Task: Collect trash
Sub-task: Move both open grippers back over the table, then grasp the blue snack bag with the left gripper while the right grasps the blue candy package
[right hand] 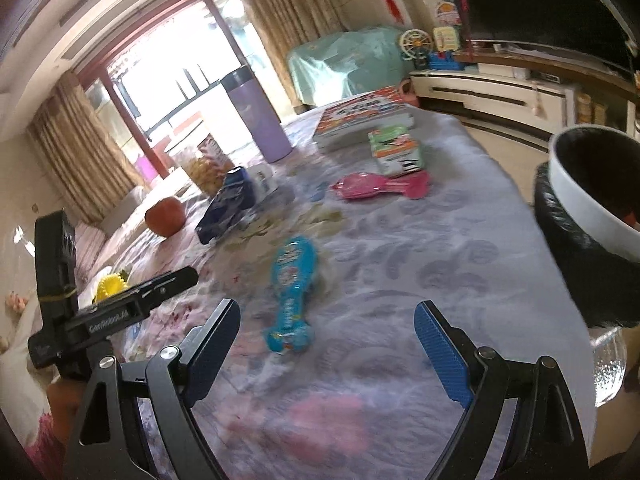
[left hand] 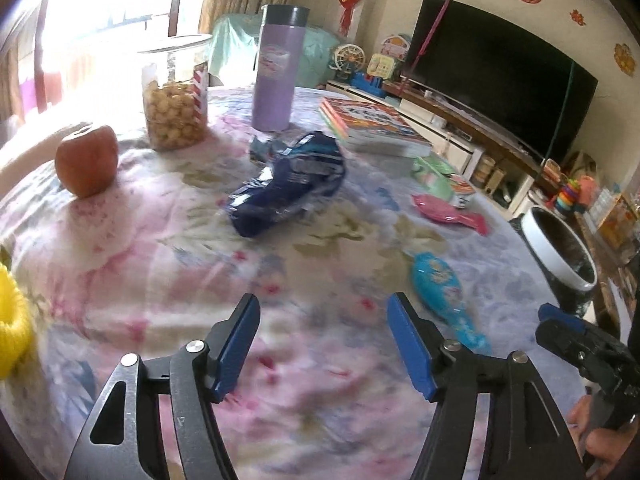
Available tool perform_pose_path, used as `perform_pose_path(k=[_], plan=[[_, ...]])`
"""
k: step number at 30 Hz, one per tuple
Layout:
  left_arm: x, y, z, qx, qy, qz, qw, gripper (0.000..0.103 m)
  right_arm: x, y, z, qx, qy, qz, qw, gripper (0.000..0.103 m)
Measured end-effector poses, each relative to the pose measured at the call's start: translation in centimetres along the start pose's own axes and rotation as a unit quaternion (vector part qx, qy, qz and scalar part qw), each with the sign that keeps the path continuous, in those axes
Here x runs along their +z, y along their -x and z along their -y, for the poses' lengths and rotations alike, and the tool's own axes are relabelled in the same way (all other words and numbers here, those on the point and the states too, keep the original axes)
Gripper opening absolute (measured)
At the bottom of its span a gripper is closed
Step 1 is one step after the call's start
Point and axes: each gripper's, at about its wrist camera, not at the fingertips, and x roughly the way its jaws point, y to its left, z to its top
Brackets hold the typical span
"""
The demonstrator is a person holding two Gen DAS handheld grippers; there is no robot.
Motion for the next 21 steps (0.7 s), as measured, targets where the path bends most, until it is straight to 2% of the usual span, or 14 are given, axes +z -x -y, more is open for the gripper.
perform_pose_path(k=[6,10,15,18,19,21], plan=[[2.2,-1.8,-1.4,0.014,-0.025,0.004,0.9996,0.074,0.2,-2.2,-2.1,-0.008,0.026,-0.019,0.999,0.09],[3.9,-3.9,-2.2,0.022,-0.04,0.004,0.999,0.075,0.3,-3.6,-2.7,-0.014,0.034,-0.032,0.999,0.089],[5.6,-7.0,-3.0,0.015,-0.044,-0.003,0.9989,0.075,0.6,-5.4,-3.4,-0.028,0.044,-0.047,0.998,0.088],[6.2,-9.0,-3.1,0.016,-0.055,-0.005,0.9983,0.075,0.5,-6.8,-3.9,-0.038,0.052,-0.066,0.996,0.08],[6.2,-9.5,-3.0,0.015,-0.057,-0.008,0.9982,0.072,0.4,-7.1,-4.0,-0.042,0.055,-0.07,0.995,0.076],[6.4,-10.8,-3.0,0.014,-0.059,-0.023,0.9979,0.055,0.3,-7.3,-4.4,-0.054,0.067,-0.07,0.994,0.074]])
